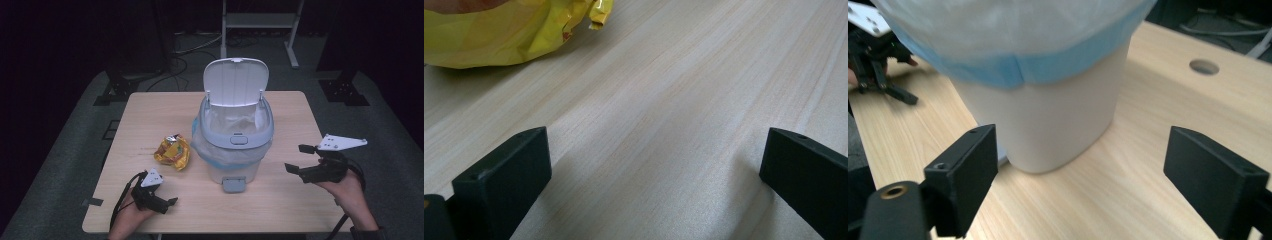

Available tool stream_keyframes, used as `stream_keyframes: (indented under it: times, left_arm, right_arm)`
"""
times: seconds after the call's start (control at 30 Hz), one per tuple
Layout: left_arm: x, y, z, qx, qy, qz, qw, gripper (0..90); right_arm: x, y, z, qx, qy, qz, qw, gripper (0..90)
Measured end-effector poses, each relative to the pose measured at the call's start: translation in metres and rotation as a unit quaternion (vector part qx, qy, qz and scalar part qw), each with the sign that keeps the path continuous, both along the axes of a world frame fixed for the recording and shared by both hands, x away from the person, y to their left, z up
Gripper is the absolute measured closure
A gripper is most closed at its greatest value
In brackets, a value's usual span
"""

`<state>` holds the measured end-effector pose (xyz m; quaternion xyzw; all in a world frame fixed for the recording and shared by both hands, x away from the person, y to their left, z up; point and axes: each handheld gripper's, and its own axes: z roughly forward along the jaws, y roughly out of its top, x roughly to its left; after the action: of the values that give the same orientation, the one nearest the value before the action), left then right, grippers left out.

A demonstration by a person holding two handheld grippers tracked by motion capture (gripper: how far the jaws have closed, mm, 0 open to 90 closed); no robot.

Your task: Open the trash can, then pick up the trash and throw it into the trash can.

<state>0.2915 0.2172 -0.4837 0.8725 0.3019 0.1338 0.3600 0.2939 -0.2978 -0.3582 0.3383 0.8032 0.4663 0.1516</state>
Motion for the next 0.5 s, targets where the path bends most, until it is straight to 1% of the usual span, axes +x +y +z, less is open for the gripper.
stream_keyframes:
  times: [0.1, 0.17, 0.27, 0.37, 0.5]
  left_arm:
    - [0.0, 0.0, 0.0, 0.0, 0.0, 0.001, 1.0, 0.0]
    - [0.0, 0.0, 0.0, 0.0, 0.0, 0.001, 1.0, 0.0]
    - [0.0, 0.0, 0.0, 0.0, 0.0, 0.001, 1.0, 0.0]
    - [0.0, 0.0, 0.0, 0.0, 0.0, 0.001, 1.0, 0.0]
    - [0.0, 0.0, 0.0, -0.001, -0.001, 0.002, 1.0, 0.0]
  right_arm:
    - [0.001, -0.001, -0.011, -0.009, 0.009, -0.015, 0.9998, 12.7]
    - [0.002, -0.002, -0.019, -0.01, 0.017, -0.016, 0.9997, 11.3]
    - [0.002, -0.003, -0.029, -0.014, 0.021, -0.02, 0.9995, 9.2]
    - [0.001, -0.004, -0.041, -0.021, 0.018, -0.025, 0.9993, 7.2]
    - [0.001, -0.006, -0.054, -0.032, 0.014, -0.028, 0.999, 7.2]
